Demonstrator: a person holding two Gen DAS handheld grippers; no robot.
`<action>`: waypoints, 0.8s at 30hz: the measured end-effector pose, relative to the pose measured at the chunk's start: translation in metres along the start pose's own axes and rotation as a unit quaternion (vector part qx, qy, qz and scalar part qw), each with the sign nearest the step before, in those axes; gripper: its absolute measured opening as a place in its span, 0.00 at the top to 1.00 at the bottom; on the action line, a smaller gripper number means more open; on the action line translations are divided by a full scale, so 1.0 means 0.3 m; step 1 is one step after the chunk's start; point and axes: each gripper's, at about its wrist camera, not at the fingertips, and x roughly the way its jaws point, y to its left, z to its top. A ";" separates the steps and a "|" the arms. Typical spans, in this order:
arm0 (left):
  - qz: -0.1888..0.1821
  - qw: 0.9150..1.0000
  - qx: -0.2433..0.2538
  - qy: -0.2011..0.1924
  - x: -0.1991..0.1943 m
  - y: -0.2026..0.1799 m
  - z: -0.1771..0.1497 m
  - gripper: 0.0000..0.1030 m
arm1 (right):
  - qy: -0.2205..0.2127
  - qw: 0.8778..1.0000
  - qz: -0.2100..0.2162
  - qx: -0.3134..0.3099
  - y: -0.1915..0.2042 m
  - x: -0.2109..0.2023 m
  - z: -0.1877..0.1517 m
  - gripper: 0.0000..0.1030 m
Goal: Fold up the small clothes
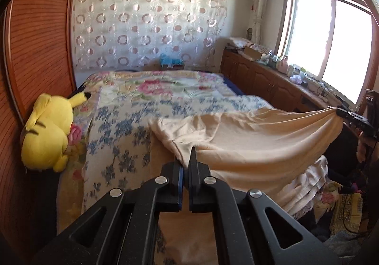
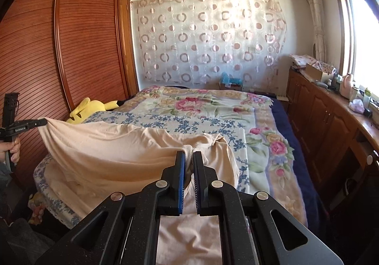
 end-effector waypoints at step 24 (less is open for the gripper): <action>0.032 0.994 -0.040 0.097 0.144 0.045 -0.294 0.38 | 0.083 0.996 -0.026 0.016 0.094 0.164 -0.273 0.46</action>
